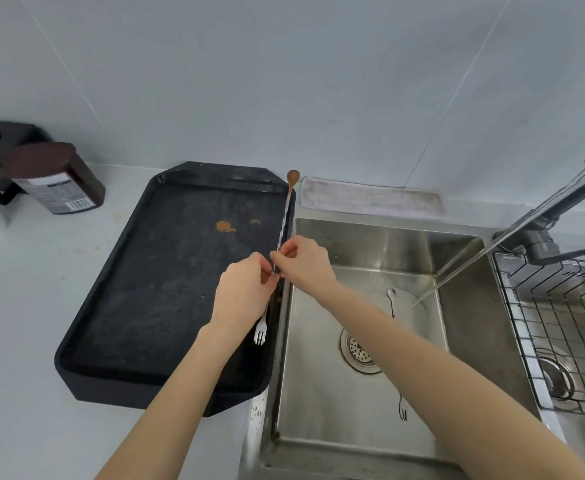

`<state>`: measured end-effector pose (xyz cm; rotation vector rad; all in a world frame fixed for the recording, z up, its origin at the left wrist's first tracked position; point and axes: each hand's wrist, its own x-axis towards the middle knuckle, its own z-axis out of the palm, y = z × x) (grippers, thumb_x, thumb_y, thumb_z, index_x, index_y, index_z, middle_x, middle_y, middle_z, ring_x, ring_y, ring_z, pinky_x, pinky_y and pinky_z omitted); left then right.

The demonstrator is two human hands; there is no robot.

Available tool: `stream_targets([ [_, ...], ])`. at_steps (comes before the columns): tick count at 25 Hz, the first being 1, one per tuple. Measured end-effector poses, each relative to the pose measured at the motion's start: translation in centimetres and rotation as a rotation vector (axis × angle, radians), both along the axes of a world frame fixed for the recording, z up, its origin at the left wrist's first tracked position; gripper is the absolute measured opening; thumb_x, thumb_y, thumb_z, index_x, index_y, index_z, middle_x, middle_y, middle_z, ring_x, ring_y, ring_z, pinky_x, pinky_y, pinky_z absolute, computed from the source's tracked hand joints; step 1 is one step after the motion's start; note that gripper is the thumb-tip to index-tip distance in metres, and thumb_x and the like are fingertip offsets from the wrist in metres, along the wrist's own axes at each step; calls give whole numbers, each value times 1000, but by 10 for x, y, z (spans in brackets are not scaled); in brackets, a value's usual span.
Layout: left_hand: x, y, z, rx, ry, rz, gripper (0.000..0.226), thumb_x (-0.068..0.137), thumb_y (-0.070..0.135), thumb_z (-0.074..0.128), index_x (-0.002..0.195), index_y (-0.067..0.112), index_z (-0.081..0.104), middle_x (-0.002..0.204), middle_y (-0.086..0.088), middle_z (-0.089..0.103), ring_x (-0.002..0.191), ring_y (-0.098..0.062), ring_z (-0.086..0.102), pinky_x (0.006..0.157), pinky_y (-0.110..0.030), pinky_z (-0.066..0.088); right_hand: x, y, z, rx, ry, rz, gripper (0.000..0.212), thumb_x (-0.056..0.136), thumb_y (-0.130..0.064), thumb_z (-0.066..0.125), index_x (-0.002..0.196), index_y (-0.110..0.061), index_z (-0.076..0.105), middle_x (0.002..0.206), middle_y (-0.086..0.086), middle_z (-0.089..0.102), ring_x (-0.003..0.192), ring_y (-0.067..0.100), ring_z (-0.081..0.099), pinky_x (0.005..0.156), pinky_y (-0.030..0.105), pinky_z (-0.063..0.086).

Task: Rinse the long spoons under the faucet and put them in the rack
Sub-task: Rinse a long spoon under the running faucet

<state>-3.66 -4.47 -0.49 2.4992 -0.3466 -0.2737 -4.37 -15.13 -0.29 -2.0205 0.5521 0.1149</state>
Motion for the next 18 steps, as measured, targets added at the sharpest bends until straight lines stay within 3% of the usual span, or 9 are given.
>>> stream_targets([
  [4, -15, -36, 8, -117, 29, -32, 13, 87, 17, 53, 96, 9, 58, 79, -2, 62, 72, -15, 58, 61, -19, 42, -25, -42, 7, -4, -61, -59, 10, 84, -22, 56, 82, -13, 55, 81, 6, 63, 87, 23, 63, 75, 25, 43],
  [8, -38, -73, 2, -242, 92, -57, 5, 87, 12, 53, 89, 9, 57, 81, -9, 68, 71, -18, 66, 72, -29, 51, -56, -78, 5, 10, -75, -141, 11, 86, -20, 55, 92, -11, 55, 82, 5, 64, 77, 14, 55, 58, 8, 38],
  [11, -54, -102, -5, -272, 115, -89, 6, 87, 11, 53, 83, 14, 52, 80, -3, 64, 65, -11, 63, 59, -10, 43, -75, -102, 3, 63, -110, -253, 22, 86, -18, 55, 105, -7, 57, 95, 7, 66, 87, 16, 58, 80, 26, 47],
  [13, -63, -119, -9, -277, 137, -91, 5, 87, 10, 52, 84, 13, 51, 81, 0, 61, 65, -10, 63, 56, -6, 41, -86, -120, 3, 129, -148, -341, 21, 85, -17, 55, 105, -11, 58, 96, 5, 67, 95, 20, 62, 92, 40, 50],
  [16, -75, -143, -18, -318, 184, -83, 3, 87, 10, 52, 85, 12, 54, 85, -6, 65, 76, -20, 69, 61, -14, 42, -100, -152, 5, 204, -188, -417, 13, 88, -15, 53, 100, -18, 55, 101, 6, 69, 98, 22, 65, 93, 43, 50],
  [18, -81, -157, -26, -330, 214, -82, 5, 86, 10, 53, 83, 14, 55, 81, -4, 64, 82, -24, 69, 76, -28, 49, -108, -172, 5, 262, -209, -447, 11, 89, -12, 51, 99, -16, 55, 97, 6, 70, 87, 16, 67, 86, 37, 52],
])
